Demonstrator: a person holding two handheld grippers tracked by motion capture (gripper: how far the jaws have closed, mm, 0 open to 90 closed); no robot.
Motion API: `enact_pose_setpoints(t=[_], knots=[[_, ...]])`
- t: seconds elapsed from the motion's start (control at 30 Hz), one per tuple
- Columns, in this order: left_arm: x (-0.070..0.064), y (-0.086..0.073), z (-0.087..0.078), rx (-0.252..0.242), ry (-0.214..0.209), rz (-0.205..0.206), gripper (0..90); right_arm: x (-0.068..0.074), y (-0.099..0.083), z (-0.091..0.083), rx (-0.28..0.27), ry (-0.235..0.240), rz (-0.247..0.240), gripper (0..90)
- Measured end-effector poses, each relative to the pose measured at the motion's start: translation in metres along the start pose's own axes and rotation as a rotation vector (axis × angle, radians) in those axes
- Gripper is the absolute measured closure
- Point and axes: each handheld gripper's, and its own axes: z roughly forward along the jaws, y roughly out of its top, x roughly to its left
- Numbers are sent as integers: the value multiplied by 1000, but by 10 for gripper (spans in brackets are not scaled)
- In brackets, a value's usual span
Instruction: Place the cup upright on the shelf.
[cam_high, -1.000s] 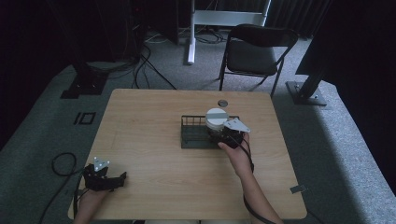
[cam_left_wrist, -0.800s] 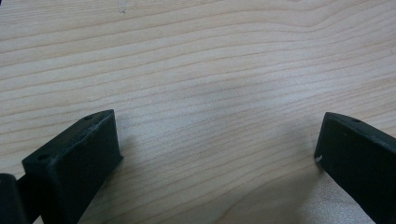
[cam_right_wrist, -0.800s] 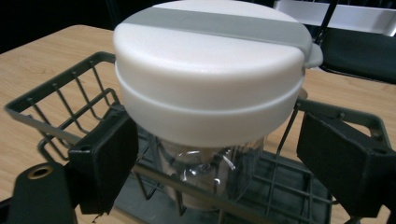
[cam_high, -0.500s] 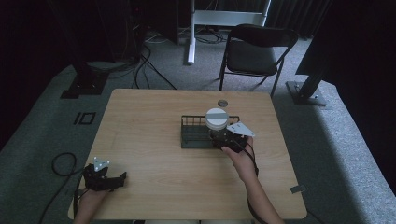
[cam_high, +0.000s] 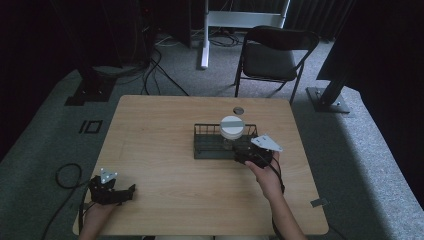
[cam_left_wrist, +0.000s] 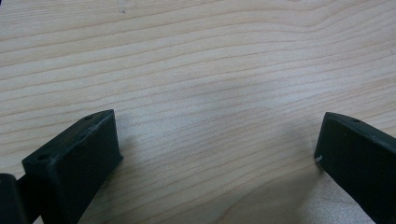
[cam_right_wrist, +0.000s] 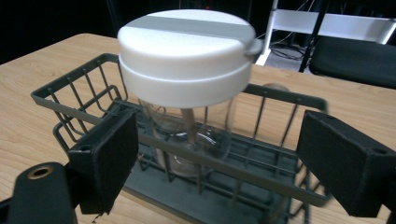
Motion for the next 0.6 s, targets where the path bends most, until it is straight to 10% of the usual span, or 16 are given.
enact_pose_setpoints(t=[0.6], knots=[[0,0,0,0,0,0,2,-21,-15,-26,14,-8,25,127]])
